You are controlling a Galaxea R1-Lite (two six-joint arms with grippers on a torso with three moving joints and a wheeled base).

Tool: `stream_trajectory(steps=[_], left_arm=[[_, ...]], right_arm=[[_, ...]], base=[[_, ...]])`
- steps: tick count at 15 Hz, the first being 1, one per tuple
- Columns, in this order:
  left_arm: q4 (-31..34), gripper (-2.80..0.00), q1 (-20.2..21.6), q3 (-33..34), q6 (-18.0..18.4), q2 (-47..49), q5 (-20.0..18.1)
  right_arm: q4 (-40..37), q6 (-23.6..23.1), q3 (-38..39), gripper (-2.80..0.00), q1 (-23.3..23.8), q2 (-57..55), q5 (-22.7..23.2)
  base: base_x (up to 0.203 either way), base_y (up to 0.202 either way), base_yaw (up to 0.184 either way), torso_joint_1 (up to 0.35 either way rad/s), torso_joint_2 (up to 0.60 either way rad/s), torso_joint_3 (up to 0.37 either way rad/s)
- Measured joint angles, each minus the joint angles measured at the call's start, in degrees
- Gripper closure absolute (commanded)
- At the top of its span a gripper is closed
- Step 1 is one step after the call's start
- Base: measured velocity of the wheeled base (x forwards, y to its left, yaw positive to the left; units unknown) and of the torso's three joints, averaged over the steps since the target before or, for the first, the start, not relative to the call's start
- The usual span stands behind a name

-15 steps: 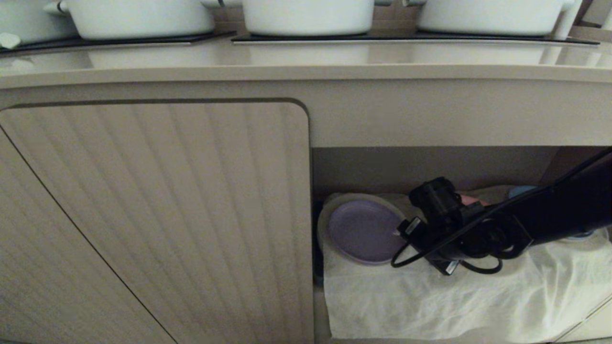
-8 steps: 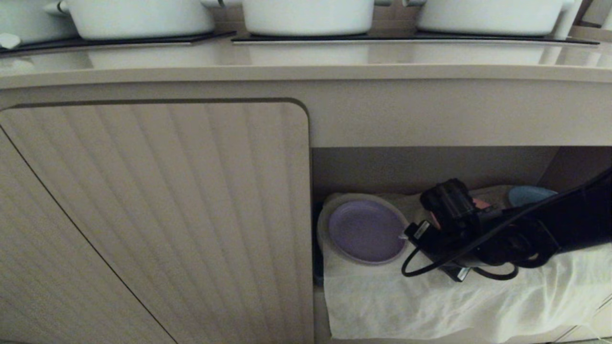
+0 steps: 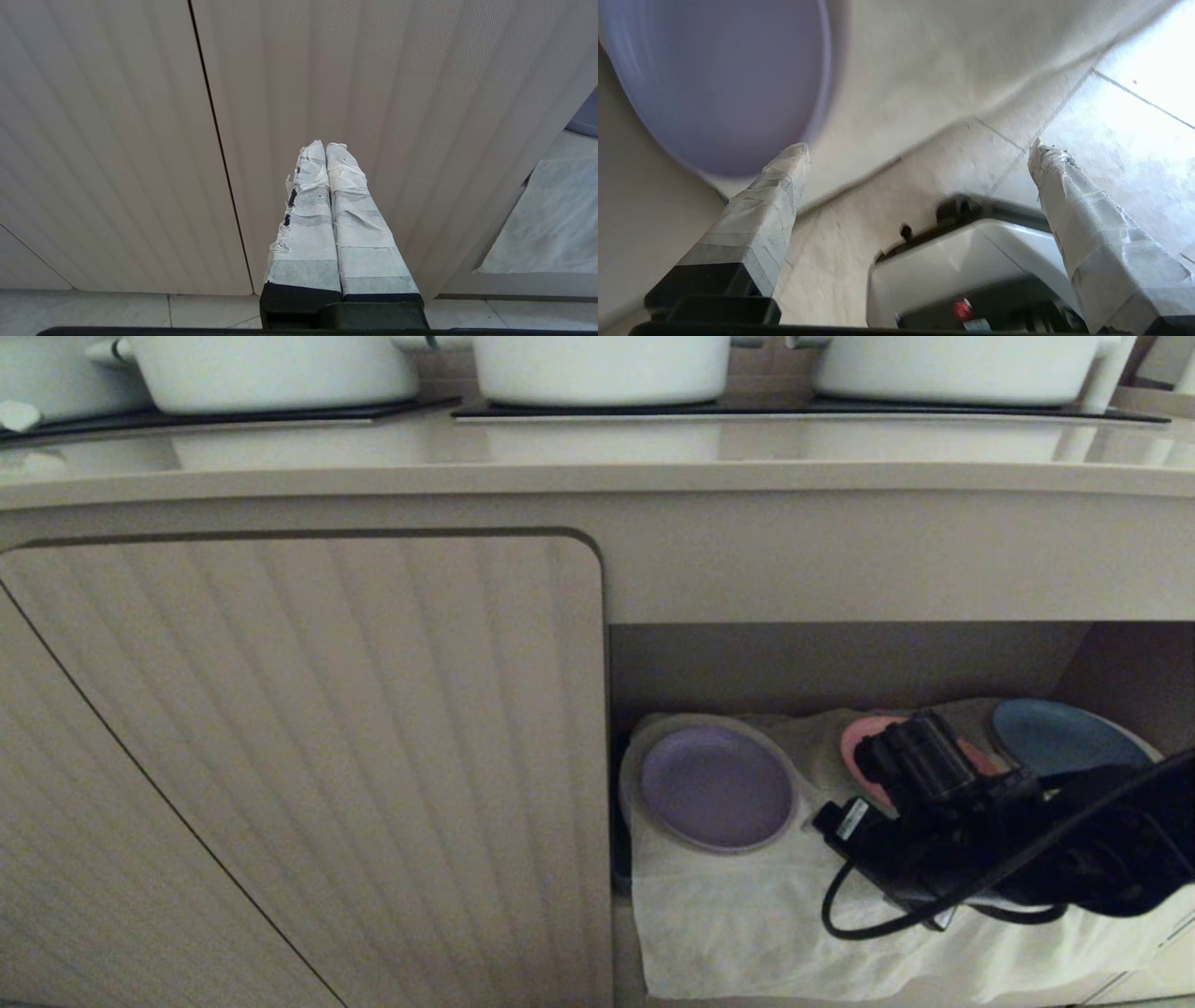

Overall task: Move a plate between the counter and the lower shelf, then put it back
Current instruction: Put the plate in the cupboard, then pick up the plate in the cupboard

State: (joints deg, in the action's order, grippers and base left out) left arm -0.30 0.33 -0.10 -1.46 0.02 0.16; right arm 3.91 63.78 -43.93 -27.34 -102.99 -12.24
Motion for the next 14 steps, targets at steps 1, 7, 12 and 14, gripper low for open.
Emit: stream_trajectory(steps=[1,7,12,14], left_arm=[[0.0,0.00,0.0,0.0,0.0,0.0,0.0],[0.0,0.00,0.0,0.0,0.0,0.0,0.0],[0.0,0.00,0.0,0.0,0.0,0.0,0.0],[0.0,0.00,0.0,0.0,0.0,0.0,0.0]], right_arm=[[0.0,0.0,1.4,-2.80,-0.3,1.1,0.3],[0.1,-0.2,10.3,0.00,-0.8,8.8,1.0],[0.0,-4.1,18.7,0.00,-0.9,15.7,2.7],[-0.4,-5.3,21.8,0.00,-0.9,18.9,3.9]], base=[[0.000,0.000,0.000,0.000,0.00,0.000],[0.000,0.000,0.000,0.000,0.00,0.000],[0.000,0.000,0.000,0.000,0.00,0.000],[0.000,0.000,0.000,0.000,0.00,0.000]])
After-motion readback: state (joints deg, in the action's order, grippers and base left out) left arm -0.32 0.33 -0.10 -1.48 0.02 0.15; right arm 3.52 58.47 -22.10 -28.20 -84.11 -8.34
